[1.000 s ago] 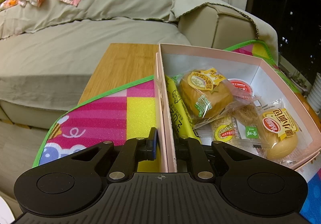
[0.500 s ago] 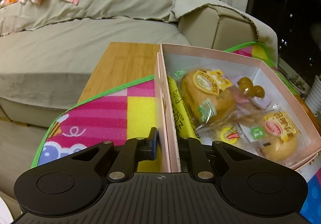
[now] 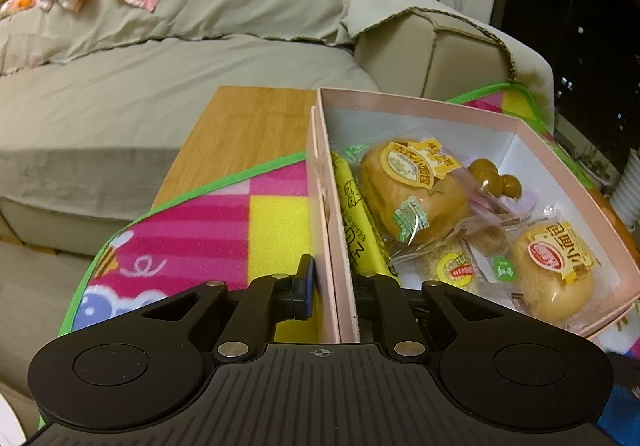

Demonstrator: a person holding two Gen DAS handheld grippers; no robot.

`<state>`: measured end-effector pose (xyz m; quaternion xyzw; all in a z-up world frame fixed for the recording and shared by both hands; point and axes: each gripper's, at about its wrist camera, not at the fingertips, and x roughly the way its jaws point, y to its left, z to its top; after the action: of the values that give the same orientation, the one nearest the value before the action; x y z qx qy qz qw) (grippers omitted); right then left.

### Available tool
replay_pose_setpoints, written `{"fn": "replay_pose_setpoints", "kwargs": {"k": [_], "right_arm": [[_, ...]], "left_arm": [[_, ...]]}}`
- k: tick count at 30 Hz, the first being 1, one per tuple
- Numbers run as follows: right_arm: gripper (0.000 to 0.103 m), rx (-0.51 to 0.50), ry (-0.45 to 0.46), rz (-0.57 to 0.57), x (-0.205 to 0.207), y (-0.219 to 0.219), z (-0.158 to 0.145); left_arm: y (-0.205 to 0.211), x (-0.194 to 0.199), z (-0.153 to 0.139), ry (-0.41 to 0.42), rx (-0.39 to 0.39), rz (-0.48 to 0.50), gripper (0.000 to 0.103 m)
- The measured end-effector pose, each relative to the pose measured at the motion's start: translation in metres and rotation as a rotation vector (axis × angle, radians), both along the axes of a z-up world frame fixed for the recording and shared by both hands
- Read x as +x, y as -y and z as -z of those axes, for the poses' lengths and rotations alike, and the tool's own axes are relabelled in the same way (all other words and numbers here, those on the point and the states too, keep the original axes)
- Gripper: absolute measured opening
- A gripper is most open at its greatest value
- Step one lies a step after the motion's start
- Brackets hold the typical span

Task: Organize objects
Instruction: 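Lower the box onto the mat with the left tool while withdrawing the right tool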

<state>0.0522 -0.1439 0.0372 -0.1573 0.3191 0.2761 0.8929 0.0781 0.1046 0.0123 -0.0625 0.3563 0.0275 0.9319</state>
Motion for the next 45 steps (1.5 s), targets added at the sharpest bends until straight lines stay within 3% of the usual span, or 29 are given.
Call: {"fn": "replay_pose_setpoints", "kwargs": {"k": [5, 8, 11, 14, 18, 21, 26, 28, 32, 35, 37, 40, 45], "right_arm": [[0.075, 0.106, -0.044, 0.103, 0.037, 0.005, 0.016], [0.075, 0.098, 0.017, 0.156, 0.059, 0.002, 0.02], [0.075, 0.113, 0.043, 0.215, 0.09, 0.002, 0.023], [0.076, 0.142, 0.037, 0.248, 0.11, 0.004, 0.025], [0.082, 0.147, 0.057, 0.266, 0.113, 0.004, 0.03], [0.102, 0.146, 0.043, 0.281, 0.108, 0.01, 0.03], [0.103, 0.12, -0.005, 0.245, 0.079, 0.023, 0.032], [0.103, 0.104, -0.036, 0.236, 0.064, 0.023, 0.035], [0.103, 0.058, -0.045, 0.219, 0.041, 0.019, 0.042], [0.103, 0.015, -0.024, 0.237, 0.03, 0.015, 0.046], [0.103, 0.028, -0.032, 0.25, 0.03, 0.017, 0.046], [0.103, 0.131, -0.07, 0.279, 0.033, 0.031, 0.05], [0.103, 0.11, -0.023, 0.275, 0.025, 0.028, 0.053]], "left_arm": [[0.01, 0.039, -0.001, -0.006, 0.018, 0.004, 0.012], [0.019, 0.078, 0.0, -0.001, 0.02, 0.021, 0.013], [0.022, 0.109, -0.001, -0.008, 0.089, 0.027, 0.033], [0.019, 0.107, 0.001, 0.067, 0.161, -0.011, 0.042], [0.015, 0.102, -0.003, 0.079, 0.147, -0.036, 0.04], [0.015, 0.082, -0.024, 0.143, 0.137, -0.043, 0.041], [0.028, 0.012, -0.057, 0.27, 0.118, -0.028, 0.039], [0.039, -0.011, -0.054, 0.254, 0.117, -0.018, 0.039], [0.062, -0.047, -0.021, 0.103, 0.076, 0.002, 0.039], [0.078, -0.064, -0.003, 0.047, 0.056, 0.024, 0.039], [0.086, -0.07, 0.001, 0.065, 0.093, 0.022, 0.039], [0.093, -0.073, 0.004, 0.08, 0.124, 0.008, 0.039], [0.097, -0.073, 0.005, 0.091, 0.156, 0.011, 0.038]]}}
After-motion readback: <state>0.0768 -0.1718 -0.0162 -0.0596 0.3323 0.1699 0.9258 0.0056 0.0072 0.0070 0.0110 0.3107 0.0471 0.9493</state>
